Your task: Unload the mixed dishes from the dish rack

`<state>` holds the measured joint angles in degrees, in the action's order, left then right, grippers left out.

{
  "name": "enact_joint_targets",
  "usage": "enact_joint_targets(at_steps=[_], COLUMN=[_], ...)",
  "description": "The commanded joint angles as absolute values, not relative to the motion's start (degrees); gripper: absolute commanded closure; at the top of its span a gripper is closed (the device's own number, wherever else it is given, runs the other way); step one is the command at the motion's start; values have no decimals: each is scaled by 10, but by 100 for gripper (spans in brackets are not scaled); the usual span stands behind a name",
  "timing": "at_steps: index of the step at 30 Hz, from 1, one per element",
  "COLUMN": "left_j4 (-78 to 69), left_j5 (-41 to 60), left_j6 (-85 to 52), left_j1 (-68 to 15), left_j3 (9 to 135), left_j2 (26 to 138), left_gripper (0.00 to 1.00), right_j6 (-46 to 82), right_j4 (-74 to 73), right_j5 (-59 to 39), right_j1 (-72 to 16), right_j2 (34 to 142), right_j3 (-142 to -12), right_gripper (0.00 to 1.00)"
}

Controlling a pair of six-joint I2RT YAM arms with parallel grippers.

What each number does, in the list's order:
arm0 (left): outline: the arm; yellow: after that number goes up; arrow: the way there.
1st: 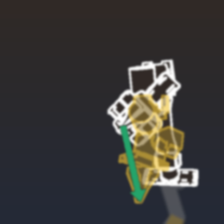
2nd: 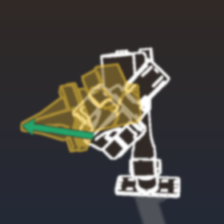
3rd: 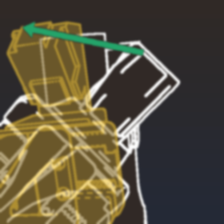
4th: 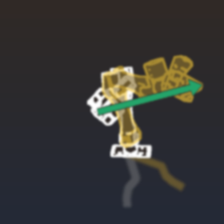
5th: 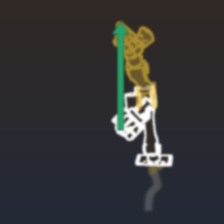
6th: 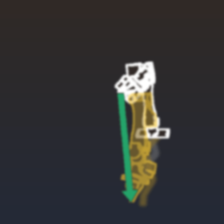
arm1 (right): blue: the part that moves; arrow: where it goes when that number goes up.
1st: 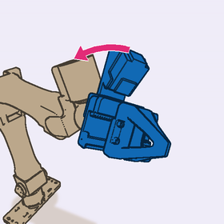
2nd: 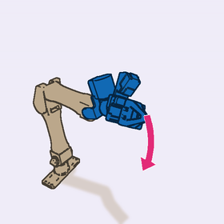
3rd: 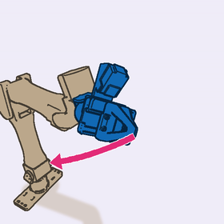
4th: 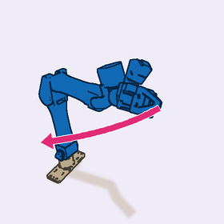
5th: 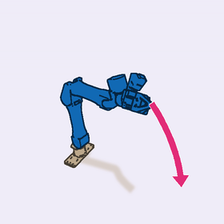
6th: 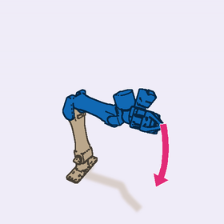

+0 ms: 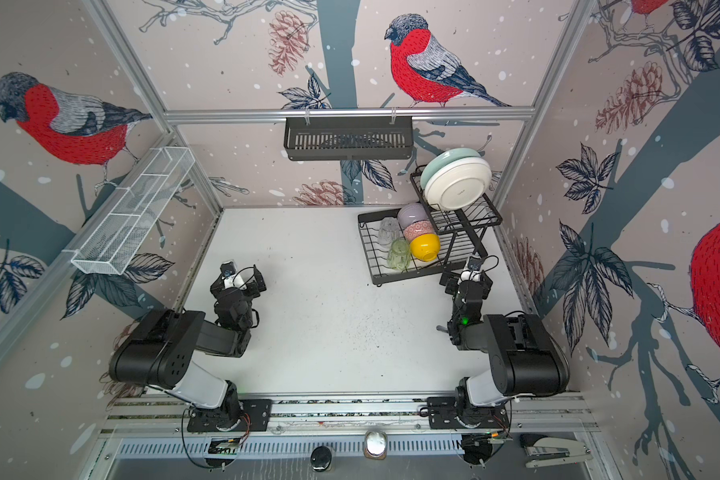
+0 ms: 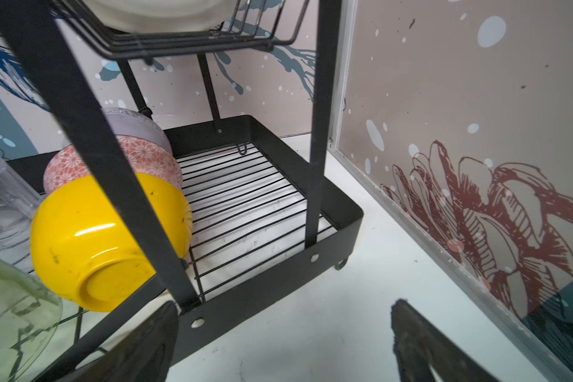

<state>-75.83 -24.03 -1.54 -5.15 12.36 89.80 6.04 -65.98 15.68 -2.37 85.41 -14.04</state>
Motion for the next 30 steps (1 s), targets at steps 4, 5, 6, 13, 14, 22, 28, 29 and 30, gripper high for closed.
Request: enact_joint_targets(at_steps=[4, 5, 6, 13, 14, 22, 28, 29, 30], left_j4=[-779, -789, -803, -861, -860, -836, -548, -526, -504], left_j5=[-241, -227, -221, -247, -248, -254, -346, -343, -338], left_j6=[-14, -6, 0, 16, 16, 16, -27, -46, -60], left_j1=[-52, -52, -55, -72, -73, -73, -93, -93, -95], left_j3=[123, 117, 110, 81, 81, 88, 177, 184, 187], left_j2=[897, 896, 897, 887, 887, 869, 734, 724, 715], left_gripper=[2, 2, 2, 2, 2, 2, 3, 2, 2], right_j6=[57, 54, 48, -22, -39, -16, 17, 31, 44], right_j4=[-676, -679, -678, -642, -646, -477, -354, -318, -277], right_j5=[173, 175, 178, 262, 278, 267, 273, 265, 255], right_j1=[-31, -32, -37, -117, -135, -199, -234, -237, -239], right_j2=[852, 851, 847, 795, 790, 747, 670, 663, 659], right_j3=[-138, -136, -138, -143, -142, -213, -238, -255, -274], right_gripper=[0, 0, 0, 0, 1, 1, 1, 1, 0])
